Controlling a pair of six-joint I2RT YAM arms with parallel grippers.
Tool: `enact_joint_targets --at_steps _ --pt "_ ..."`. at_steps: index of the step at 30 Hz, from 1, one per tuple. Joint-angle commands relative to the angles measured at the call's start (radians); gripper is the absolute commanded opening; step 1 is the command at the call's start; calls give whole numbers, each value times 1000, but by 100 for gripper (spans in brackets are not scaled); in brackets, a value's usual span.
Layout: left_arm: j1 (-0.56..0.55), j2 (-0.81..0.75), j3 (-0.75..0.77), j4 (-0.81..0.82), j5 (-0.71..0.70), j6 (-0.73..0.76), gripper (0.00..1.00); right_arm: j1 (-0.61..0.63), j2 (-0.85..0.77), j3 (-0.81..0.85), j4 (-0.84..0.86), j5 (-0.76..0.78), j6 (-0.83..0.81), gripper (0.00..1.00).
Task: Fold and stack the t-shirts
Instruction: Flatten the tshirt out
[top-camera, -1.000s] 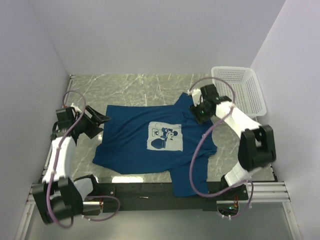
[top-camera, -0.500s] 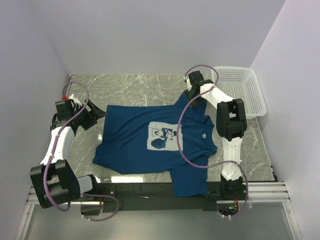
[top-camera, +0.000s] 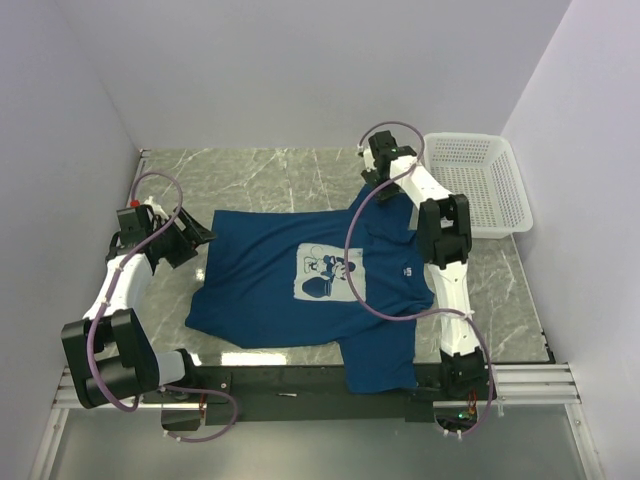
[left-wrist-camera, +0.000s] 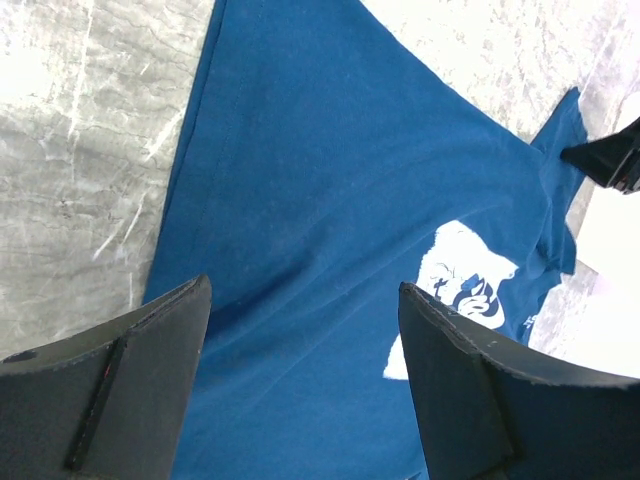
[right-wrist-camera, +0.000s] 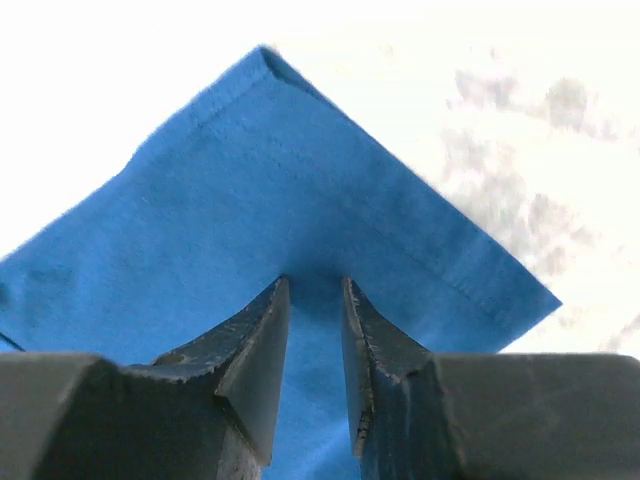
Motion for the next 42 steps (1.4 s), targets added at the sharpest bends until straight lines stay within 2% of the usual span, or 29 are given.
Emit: enact_joint_targets --at_steps 1,3,4,11,20,21,23,24,29,34,42 --pt "3 0 14 23 -14 35 81 26 40 87 -51 -48 -23 34" --pt "1 9 15 22 -18 36 81 44 50 96 -45 -56 -23 34" --pt "1 12 17 19 -18 36 81 47 55 101 -45 -103 -29 29" --pt "3 20 18 15 -27 36 81 113 84 153 -86 -200 -54 29" --pt "3 29 18 14 -24 39 81 188 75 208 -79 -189 -45 29" --pt "3 32 18 12 -25 39 81 187 58 204 -74 -150 -40 31" --pt "3 32 21 14 -24 39 81 170 26 187 -44 -126 -33 35" --pt "3 33 18 15 -21 39 81 133 -14 166 -30 -145 -14 43" --pt "1 38 21 23 -7 35 81 20 -63 159 -7 -257 62 54" --pt "3 35 20 20 -10 38 81 -72 -7 188 -2 -359 162 57" --pt "3 56 25 19 -11 39 80 -117 89 276 33 -456 322 58"
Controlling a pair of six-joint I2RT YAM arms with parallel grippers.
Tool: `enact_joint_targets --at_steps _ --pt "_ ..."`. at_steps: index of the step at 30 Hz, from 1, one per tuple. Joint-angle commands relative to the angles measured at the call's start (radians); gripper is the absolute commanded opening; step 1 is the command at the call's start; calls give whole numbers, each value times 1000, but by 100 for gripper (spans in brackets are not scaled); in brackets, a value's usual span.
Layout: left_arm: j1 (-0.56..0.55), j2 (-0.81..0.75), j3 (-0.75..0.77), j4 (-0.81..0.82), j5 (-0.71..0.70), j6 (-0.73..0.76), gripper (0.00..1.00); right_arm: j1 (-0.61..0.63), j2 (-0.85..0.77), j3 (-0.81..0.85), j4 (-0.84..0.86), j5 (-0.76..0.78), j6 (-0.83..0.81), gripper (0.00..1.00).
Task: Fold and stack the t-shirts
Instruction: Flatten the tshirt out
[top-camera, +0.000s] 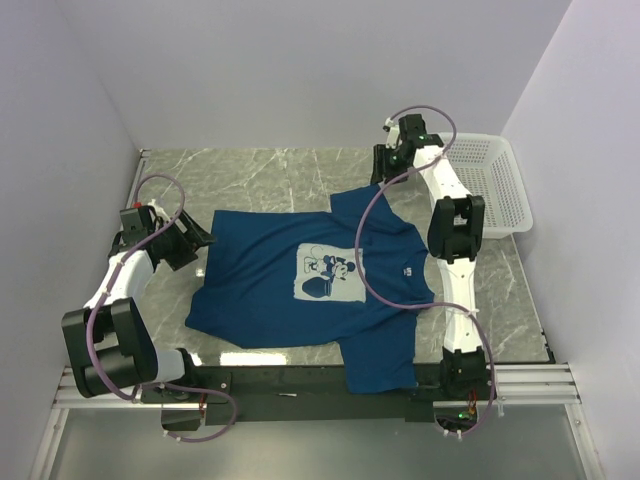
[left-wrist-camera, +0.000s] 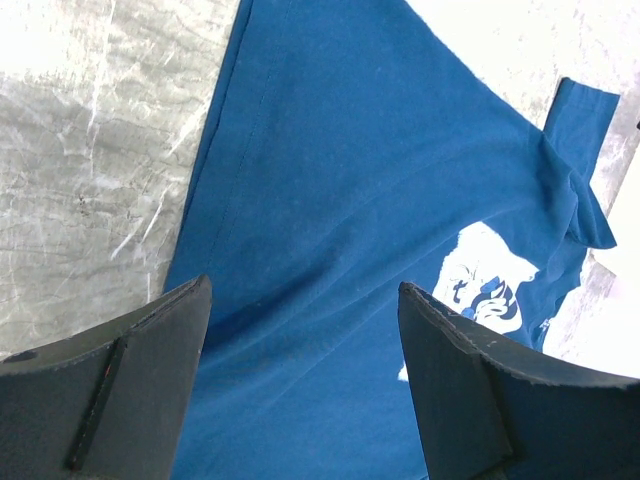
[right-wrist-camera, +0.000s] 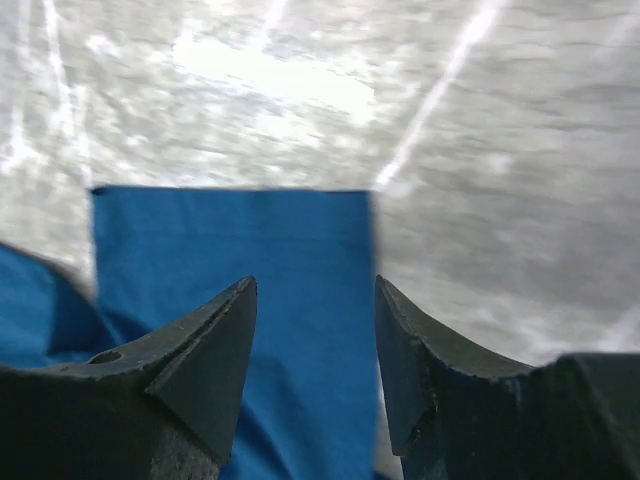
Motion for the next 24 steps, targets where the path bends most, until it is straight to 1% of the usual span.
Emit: enact_joint_targets --at_steps 1,5,6,9,17,24 --pt "3 12 25 17 1 21 80 17 28 66 44 -77 105 58" --pt "3 15 25 11 -10 24 80 -9 58 91 90 -80 165 54" --pt "1 16 23 9 -10 24 80 -20 66 95 94 -91 186 52" --pt "3 24 23 9 -13 24 80 -38 97 125 97 -121 223 49" --pt "3 29 21 9 -17 21 80 -77 130 131 91 -172 292 49" --pt "1 27 20 5 -23 21 80 -81 150 128 88 -224 310 49"
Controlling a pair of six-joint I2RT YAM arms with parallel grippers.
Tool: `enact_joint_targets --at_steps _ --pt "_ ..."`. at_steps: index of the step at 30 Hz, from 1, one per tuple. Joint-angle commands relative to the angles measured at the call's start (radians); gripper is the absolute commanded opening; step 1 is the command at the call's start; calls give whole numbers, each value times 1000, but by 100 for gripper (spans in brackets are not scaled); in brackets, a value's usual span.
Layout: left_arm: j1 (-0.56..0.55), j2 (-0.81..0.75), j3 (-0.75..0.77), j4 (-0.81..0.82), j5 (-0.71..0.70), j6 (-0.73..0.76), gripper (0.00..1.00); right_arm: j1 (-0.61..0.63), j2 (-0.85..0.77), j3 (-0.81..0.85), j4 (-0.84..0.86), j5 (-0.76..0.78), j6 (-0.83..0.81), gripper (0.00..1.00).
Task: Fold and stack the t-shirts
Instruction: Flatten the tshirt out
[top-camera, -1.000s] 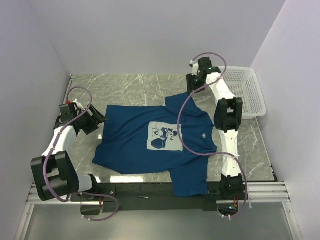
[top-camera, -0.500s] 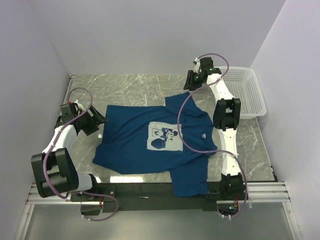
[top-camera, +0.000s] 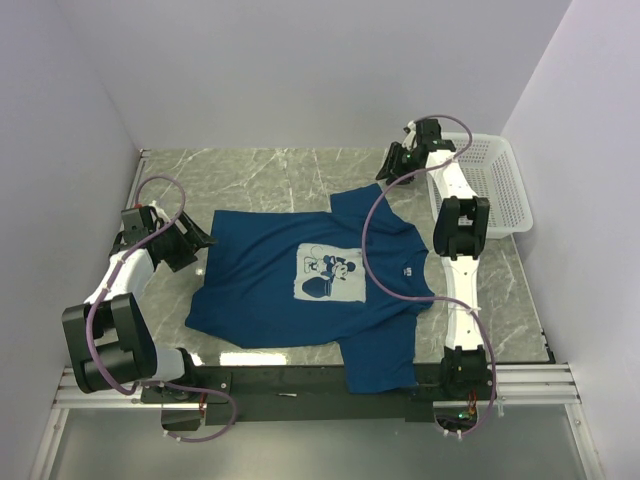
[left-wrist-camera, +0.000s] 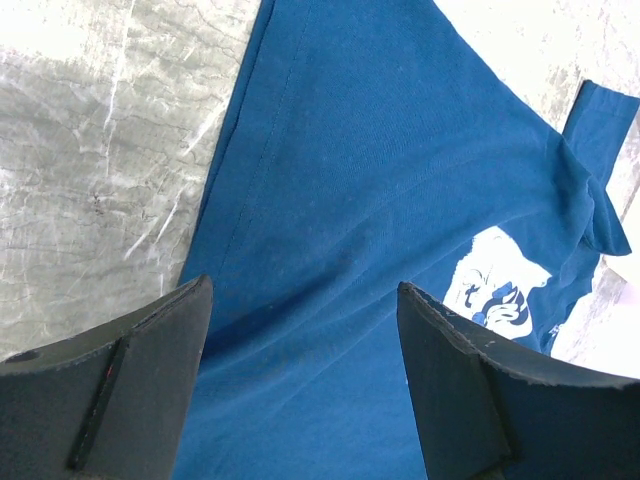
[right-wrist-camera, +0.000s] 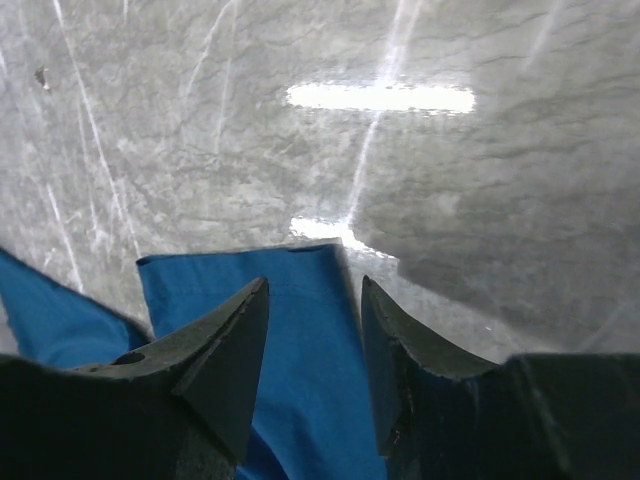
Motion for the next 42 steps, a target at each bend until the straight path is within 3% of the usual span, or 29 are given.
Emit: enact_joint_targets --at_steps 1,17,25,39,42 --pt "3 -4 20 5 -8 18 80 5 34 42 13 -61 30 49" --pt "1 7 26 9 -7 21 79 4 51 39 -13 -53 70 47" --pt "3 3 25 7 -4 21 79 5 55 37 -38 -50 60 40" --pt "1 5 23 7 0 18 79 11 61 39 -93 -57 27 39" --pt "3 3 21 9 1 18 79 13 61 40 -94 -60 24 34"
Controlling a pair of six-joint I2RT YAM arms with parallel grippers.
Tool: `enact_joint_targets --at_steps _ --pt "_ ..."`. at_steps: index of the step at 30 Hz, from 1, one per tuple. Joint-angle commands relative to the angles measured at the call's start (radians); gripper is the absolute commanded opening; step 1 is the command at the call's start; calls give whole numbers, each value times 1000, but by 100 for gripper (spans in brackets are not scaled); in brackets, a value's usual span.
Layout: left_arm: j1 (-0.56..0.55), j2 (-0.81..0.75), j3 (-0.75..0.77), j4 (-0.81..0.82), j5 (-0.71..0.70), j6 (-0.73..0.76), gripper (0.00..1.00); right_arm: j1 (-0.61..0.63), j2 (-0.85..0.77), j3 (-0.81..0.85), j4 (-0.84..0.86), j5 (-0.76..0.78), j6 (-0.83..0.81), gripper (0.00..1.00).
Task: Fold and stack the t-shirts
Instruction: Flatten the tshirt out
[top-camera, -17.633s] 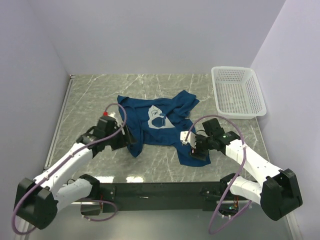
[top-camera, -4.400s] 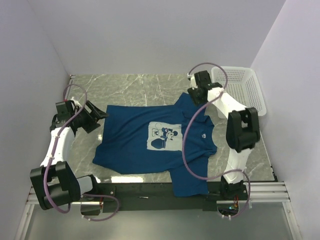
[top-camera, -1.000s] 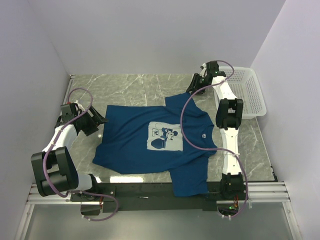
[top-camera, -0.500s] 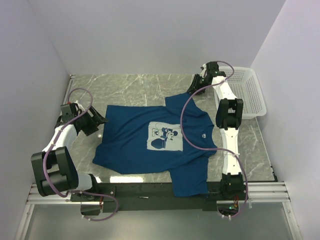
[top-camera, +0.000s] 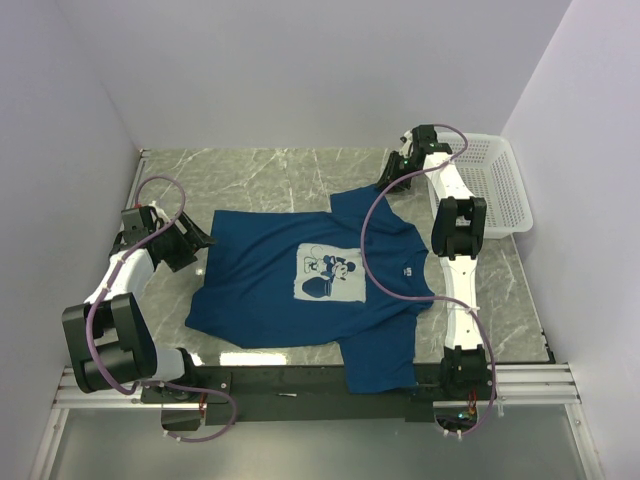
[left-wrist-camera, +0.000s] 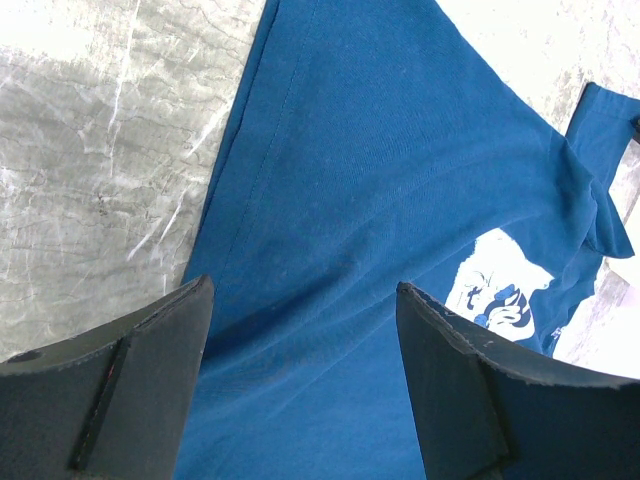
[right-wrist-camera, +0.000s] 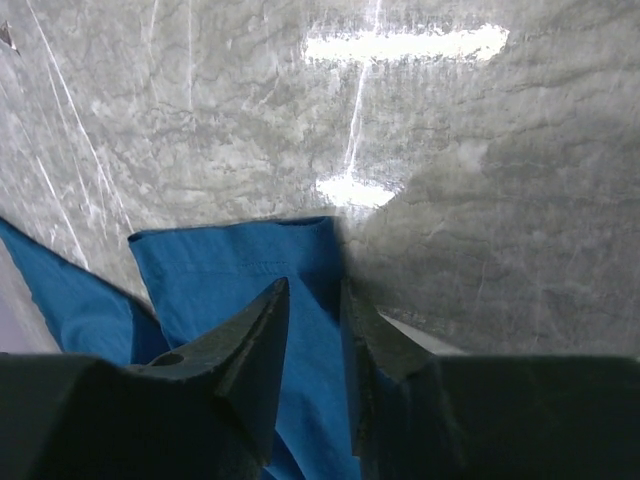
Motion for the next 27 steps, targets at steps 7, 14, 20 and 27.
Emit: enact_joint_targets --at_steps 7,14,20,27 --pt "3 5 23 7 4 18 79 9 34 42 -20 -27 -23 17" --pt "3 44 32 27 14 10 79 -6 24 22 17 -96 -35 0" --pt "4 224 191 41 -48 21 71 -68 -45 -103 189 -311 -27 0" --pt "-5 527 468 52 -49 107 56 -59 -141 -161 188 -362 -83 0"
